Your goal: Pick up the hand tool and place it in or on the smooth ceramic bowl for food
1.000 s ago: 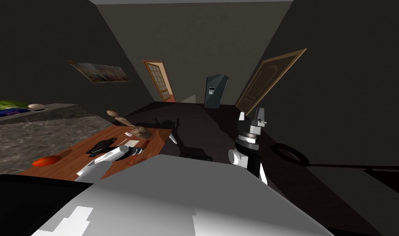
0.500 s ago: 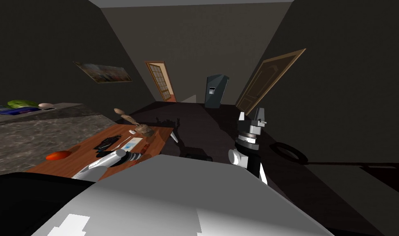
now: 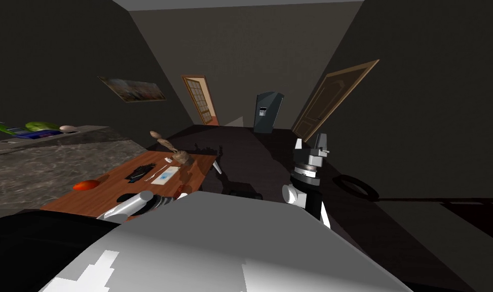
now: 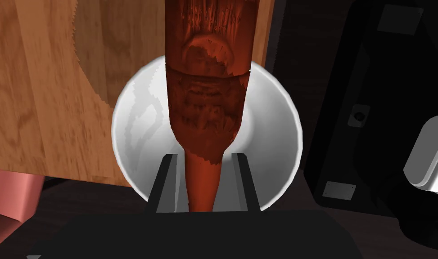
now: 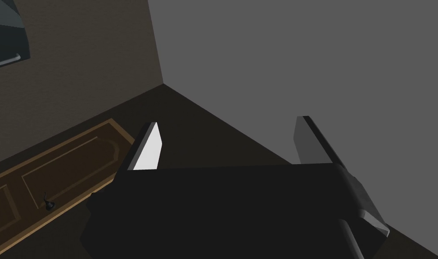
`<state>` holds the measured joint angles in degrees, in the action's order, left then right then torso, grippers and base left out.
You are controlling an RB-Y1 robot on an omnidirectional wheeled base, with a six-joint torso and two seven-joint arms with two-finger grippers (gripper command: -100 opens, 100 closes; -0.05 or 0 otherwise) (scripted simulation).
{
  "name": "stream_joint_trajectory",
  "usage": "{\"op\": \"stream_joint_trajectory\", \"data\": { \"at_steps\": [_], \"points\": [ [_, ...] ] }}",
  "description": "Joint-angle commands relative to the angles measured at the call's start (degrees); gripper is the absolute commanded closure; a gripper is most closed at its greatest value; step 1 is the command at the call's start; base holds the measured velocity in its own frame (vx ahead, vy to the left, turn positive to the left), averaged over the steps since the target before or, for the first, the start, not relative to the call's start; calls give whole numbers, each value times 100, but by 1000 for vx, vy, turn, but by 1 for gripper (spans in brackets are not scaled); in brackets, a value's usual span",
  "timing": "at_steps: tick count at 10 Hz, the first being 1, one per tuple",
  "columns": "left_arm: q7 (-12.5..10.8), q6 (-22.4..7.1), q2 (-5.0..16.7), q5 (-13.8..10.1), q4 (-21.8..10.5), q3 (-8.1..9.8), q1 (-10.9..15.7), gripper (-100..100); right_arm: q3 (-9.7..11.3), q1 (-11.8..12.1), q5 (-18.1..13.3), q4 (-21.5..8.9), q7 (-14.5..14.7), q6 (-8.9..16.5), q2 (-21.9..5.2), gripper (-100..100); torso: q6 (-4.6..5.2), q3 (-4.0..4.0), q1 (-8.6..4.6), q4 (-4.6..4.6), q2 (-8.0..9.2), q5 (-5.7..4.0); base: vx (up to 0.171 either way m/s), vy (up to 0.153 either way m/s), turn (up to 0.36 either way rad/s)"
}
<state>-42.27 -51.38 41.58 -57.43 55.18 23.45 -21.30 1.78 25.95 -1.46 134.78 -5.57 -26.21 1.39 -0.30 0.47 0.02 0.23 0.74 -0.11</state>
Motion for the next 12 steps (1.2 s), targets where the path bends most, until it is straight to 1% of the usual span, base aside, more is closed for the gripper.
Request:
{"op": "stream_joint_trajectory", "data": {
  "at_steps": [1,3,4,5,9,10,11,12],
  "points": [
    [-97,-188,-21,-45,140,-63,-96,100,0,0,0,0,0,0,0,0,0,0,0,0,0,0,-80,45,12],
    [-126,-337,21,-159,249,-104,-118,100,0,1,0,0,0,0,0,0,6,-10,9,-1,-21,-3,-62,72,16],
    [-91,-270,-1,-123,163,-99,-96,100,-1,1,0,0,0,0,-1,0,10,-14,18,-1,-28,-4,-24,44,-1],
    [-99,-290,6,-130,171,-99,-96,-100,0,1,0,0,0,0,0,0,12,-20,7,-3,-40,-3,-5,8,0],
    [-99,-288,6,-129,170,-98,-97,-100,0,1,0,0,0,0,0,0,13,-29,-13,-7,-55,-8,0,0,0],
    [-99,-288,6,-129,170,-98,-97,0,0,1,0,0,0,0,0,0,13,-30,-13,-7,-55,-8,0,0,0],
    [-209,-473,195,-251,342,-54,-206,-100,0,1,0,0,0,0,0,0,13,-30,-13,-7,-55,-8,-3,-20,-17],
    [-245,-534,258,-292,399,-39,-243,-100,0,1,0,0,0,0,0,0,12,-29,-20,-7,-54,-10,-10,-39,-9]
  ]
}}
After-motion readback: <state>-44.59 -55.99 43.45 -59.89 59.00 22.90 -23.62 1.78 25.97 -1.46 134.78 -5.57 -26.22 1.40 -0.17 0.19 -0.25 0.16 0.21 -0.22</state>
